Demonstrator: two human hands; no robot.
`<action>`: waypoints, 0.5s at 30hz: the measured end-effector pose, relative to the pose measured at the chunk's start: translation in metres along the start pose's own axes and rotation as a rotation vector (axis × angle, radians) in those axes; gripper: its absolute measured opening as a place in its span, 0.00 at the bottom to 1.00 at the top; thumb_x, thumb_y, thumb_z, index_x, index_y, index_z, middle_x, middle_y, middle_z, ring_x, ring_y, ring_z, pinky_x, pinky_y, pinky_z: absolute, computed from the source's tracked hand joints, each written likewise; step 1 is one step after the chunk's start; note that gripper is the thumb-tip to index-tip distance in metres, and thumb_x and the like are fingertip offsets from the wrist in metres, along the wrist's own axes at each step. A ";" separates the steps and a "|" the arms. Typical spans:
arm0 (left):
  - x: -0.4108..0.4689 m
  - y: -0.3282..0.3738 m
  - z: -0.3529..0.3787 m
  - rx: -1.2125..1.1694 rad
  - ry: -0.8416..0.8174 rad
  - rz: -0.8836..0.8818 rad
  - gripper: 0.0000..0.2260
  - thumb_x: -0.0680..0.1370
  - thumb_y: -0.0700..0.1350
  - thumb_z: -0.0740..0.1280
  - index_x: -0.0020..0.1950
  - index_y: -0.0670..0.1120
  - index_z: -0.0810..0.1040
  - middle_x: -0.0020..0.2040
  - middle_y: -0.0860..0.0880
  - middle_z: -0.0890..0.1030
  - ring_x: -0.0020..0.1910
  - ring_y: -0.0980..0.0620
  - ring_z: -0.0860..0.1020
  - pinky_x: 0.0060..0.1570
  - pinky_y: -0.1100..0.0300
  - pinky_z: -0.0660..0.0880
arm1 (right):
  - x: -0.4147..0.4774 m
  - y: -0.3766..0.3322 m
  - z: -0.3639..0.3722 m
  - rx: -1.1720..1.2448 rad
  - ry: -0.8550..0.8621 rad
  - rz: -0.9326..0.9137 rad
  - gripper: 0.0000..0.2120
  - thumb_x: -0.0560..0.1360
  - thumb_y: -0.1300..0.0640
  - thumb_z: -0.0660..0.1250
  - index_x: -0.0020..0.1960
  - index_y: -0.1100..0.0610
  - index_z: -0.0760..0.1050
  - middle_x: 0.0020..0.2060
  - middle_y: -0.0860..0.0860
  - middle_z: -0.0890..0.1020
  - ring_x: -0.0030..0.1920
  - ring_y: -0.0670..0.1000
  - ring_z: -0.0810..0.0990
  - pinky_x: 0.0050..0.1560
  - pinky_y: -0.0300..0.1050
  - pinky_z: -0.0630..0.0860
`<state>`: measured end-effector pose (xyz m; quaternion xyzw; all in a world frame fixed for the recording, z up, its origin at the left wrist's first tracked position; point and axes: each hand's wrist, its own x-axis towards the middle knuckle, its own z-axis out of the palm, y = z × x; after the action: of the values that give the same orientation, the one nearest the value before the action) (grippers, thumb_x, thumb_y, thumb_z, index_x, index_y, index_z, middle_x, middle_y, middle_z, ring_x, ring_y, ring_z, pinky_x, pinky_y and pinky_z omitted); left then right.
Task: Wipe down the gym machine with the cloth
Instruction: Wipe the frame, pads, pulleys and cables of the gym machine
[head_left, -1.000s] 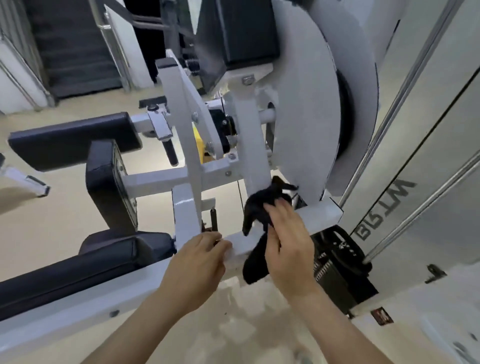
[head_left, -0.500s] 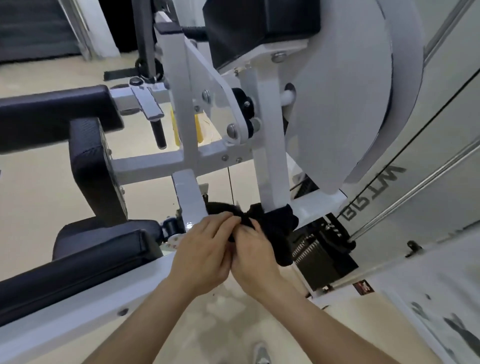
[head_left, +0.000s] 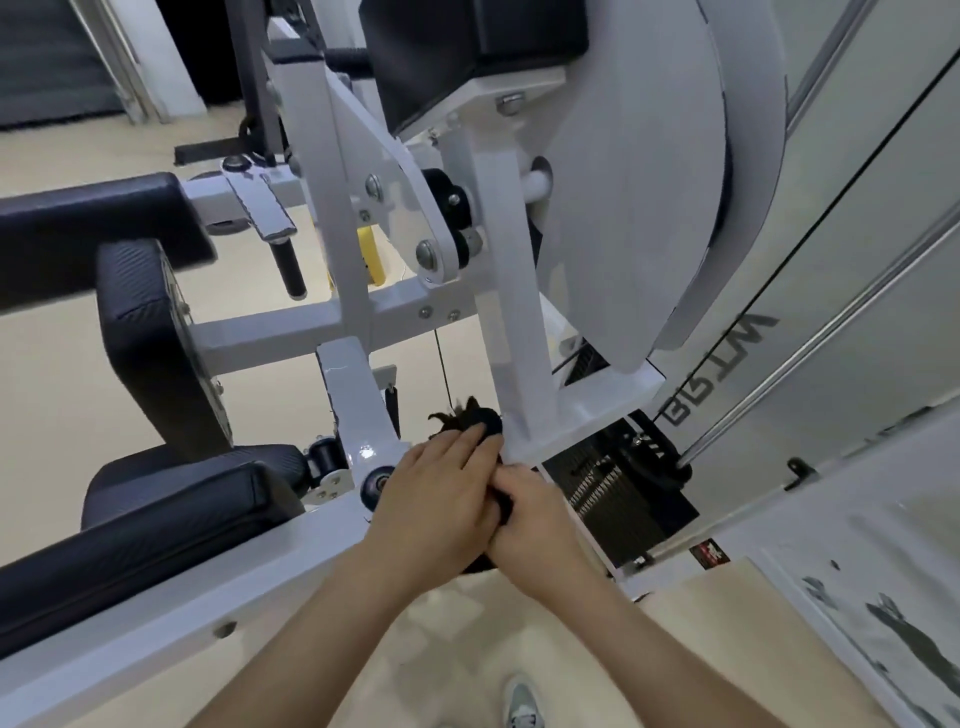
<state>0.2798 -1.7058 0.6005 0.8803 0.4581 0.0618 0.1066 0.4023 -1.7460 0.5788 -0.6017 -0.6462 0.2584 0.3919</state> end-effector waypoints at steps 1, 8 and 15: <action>0.000 -0.001 0.000 0.025 0.001 -0.001 0.25 0.79 0.51 0.55 0.77 0.50 0.61 0.76 0.51 0.63 0.73 0.49 0.63 0.69 0.54 0.58 | 0.004 0.010 -0.014 0.002 -0.059 0.041 0.18 0.66 0.63 0.64 0.51 0.45 0.76 0.41 0.42 0.80 0.42 0.41 0.76 0.45 0.30 0.72; 0.006 0.024 0.007 0.255 -0.036 -0.004 0.28 0.76 0.49 0.64 0.76 0.48 0.64 0.72 0.49 0.71 0.66 0.48 0.72 0.68 0.38 0.60 | 0.037 0.072 -0.080 -0.323 0.246 0.023 0.15 0.67 0.71 0.71 0.50 0.58 0.83 0.46 0.52 0.84 0.51 0.55 0.78 0.54 0.42 0.72; 0.025 0.045 0.012 0.257 0.027 -0.004 0.27 0.60 0.39 0.79 0.58 0.45 0.78 0.48 0.49 0.78 0.39 0.50 0.78 0.24 0.58 0.67 | 0.026 0.065 -0.048 0.300 0.545 0.522 0.20 0.77 0.67 0.64 0.66 0.52 0.73 0.52 0.58 0.75 0.48 0.53 0.79 0.53 0.48 0.79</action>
<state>0.3326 -1.7126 0.5998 0.8850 0.4652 0.0142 -0.0129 0.4799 -1.7183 0.5587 -0.7282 -0.2991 0.2719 0.5535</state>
